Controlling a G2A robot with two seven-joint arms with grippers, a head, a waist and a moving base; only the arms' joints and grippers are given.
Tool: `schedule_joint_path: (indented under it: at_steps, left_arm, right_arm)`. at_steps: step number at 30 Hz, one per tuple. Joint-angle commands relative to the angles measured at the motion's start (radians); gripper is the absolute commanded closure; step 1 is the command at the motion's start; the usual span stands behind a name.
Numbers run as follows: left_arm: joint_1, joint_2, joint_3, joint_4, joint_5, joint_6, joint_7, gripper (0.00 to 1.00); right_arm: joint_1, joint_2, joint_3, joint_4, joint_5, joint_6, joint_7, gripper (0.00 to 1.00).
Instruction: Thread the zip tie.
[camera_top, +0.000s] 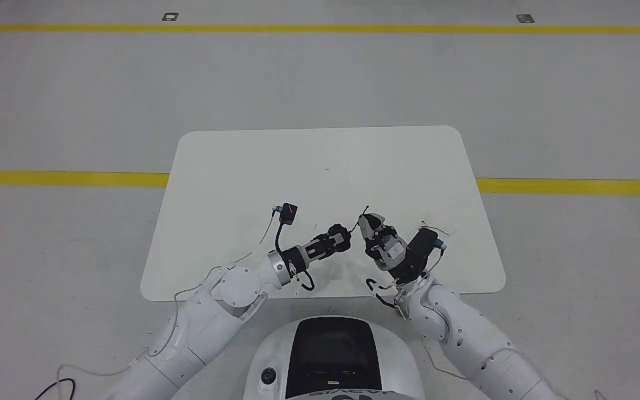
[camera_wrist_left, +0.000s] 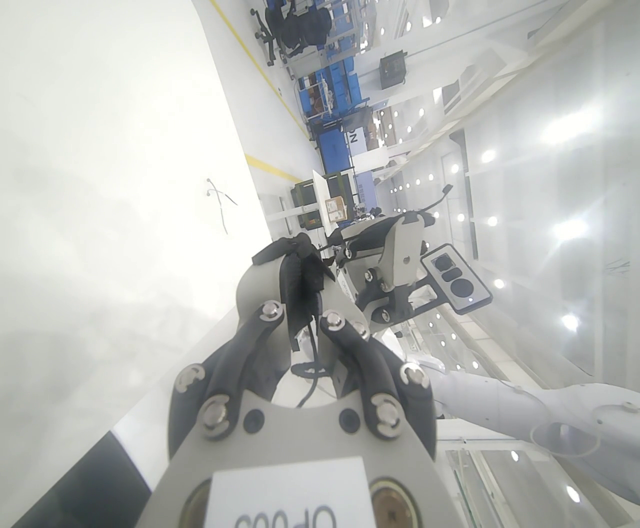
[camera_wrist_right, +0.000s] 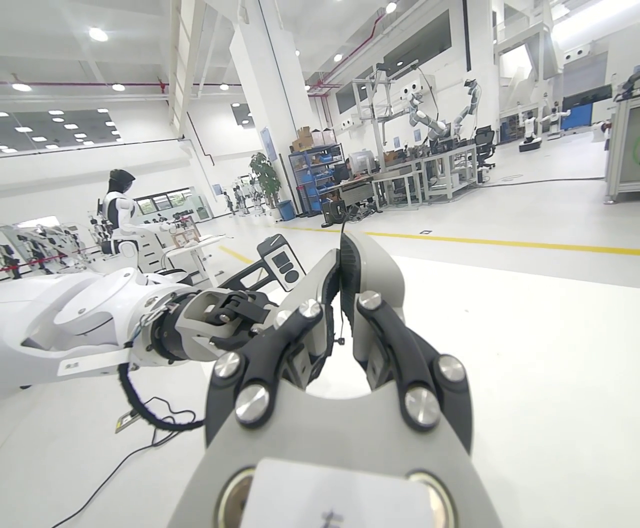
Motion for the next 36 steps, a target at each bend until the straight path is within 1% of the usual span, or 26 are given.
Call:
schedule_joint_path:
  at_steps: [1,14,27,36]
  left_arm:
    - [0.000,0.000,0.000,0.000,0.000,0.000,0.000,1.00]
    - [0.000,0.000,0.000,0.000,0.000,0.000,0.000,1.00]
    - [0.000,0.000,0.000,0.000,0.000,0.000,0.000,1.00]
    - [0.000,0.000,0.000,0.000,0.000,0.000,0.000,1.00]
  right_arm:
    - [-0.002,0.000,0.001,-0.002,-0.001,0.000,-0.001,1.00]
    - [0.003,0.000,-0.003,0.008,0.005,0.000,0.015,1.00]
    - [-0.003,0.002,0.001,-0.002,0.000,0.000,-0.004,1.00]
    - [0.005,0.000,-0.006,0.007,0.007,0.000,-0.001,1.00]
